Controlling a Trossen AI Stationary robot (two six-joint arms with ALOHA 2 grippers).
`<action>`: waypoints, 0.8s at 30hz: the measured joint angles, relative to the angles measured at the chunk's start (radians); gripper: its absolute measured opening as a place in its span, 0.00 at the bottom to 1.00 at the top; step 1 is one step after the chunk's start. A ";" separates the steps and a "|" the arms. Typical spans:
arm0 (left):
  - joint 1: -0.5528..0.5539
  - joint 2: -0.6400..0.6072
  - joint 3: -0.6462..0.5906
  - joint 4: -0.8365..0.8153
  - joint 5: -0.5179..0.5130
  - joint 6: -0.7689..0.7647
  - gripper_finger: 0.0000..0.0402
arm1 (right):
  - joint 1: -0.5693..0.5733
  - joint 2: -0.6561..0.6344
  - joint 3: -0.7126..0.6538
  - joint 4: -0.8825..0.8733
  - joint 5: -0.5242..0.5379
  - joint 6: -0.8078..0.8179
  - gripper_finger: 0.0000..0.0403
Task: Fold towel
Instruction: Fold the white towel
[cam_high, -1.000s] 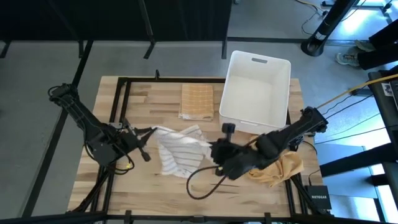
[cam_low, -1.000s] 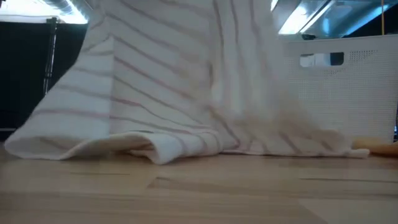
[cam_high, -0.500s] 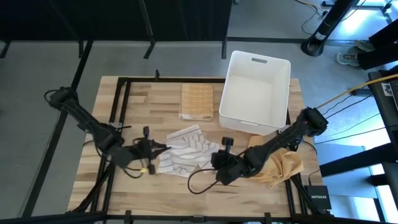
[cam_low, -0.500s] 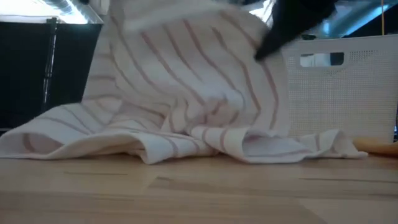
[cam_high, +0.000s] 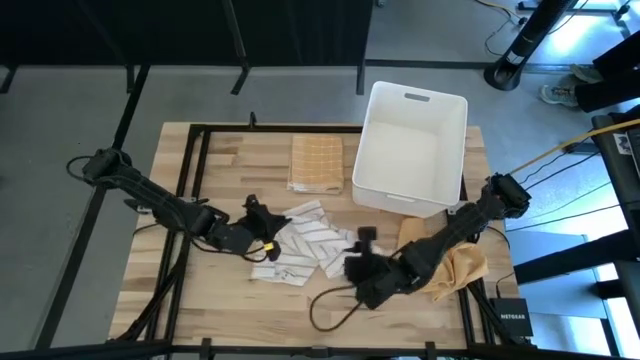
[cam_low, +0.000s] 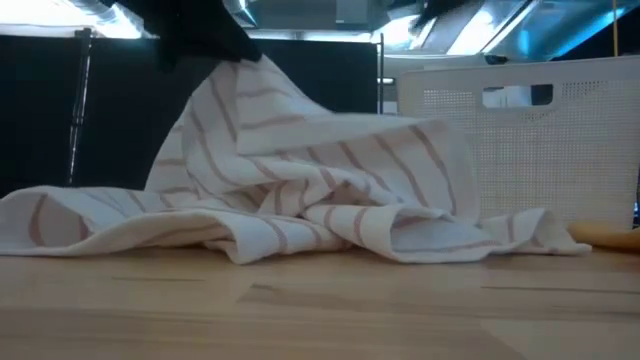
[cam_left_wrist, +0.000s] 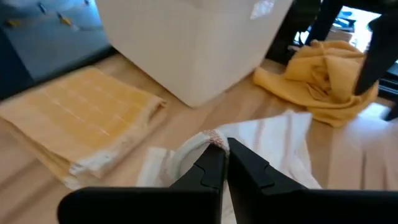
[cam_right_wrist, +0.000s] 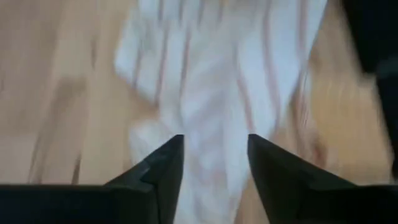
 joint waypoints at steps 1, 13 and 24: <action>0.007 0.004 0.000 0.005 0.019 -0.010 0.01 | 0.004 0.008 -0.017 0.107 0.028 -0.082 0.48; 0.010 0.008 0.000 0.151 0.156 0.011 0.01 | -0.086 0.290 -0.108 0.774 0.316 -0.845 0.46; 0.001 0.008 0.000 0.265 0.165 0.020 0.01 | -0.100 0.309 -0.107 0.850 0.333 -0.856 0.45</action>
